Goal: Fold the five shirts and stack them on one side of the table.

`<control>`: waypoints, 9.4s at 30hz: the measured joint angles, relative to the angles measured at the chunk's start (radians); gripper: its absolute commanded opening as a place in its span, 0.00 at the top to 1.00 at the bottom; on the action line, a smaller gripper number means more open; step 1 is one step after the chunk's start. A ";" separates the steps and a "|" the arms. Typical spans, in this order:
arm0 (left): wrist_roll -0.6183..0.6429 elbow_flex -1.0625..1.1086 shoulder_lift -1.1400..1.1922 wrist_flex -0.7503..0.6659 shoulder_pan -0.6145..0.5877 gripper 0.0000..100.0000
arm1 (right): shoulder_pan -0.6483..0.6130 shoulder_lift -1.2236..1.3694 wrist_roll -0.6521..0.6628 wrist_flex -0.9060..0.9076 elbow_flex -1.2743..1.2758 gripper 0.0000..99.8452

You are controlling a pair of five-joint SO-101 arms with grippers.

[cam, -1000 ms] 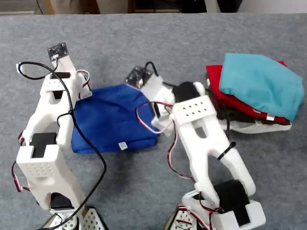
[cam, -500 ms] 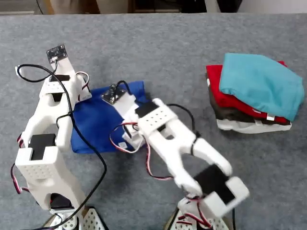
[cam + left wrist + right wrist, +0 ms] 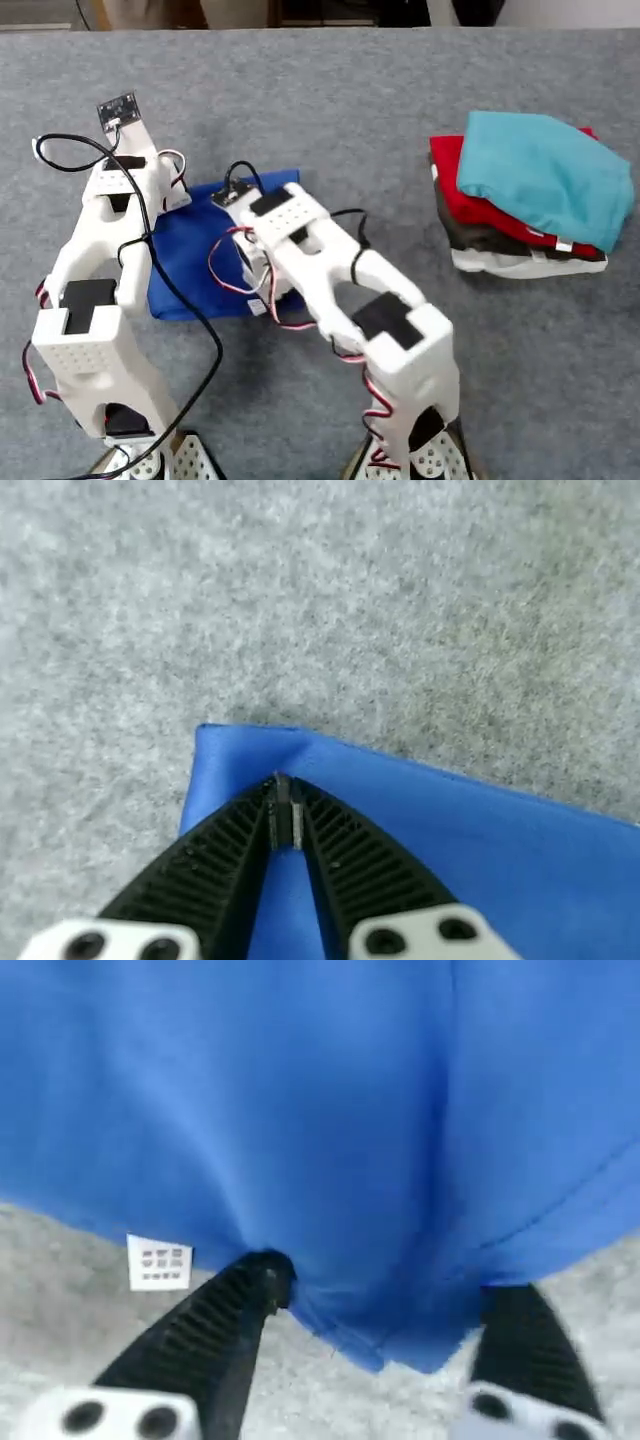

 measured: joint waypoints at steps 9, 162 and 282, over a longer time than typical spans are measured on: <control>-0.031 0.000 0.000 0.000 0.000 0.98 | 0.006 0.040 0.169 0.037 -0.072 0.98; -0.281 1.452 -2.122 0.508 0.025 0.90 | 0.526 -2.282 0.302 -0.023 1.570 1.00; -0.281 1.467 -2.122 0.508 0.025 0.90 | 0.526 -2.282 0.302 -0.023 1.570 1.00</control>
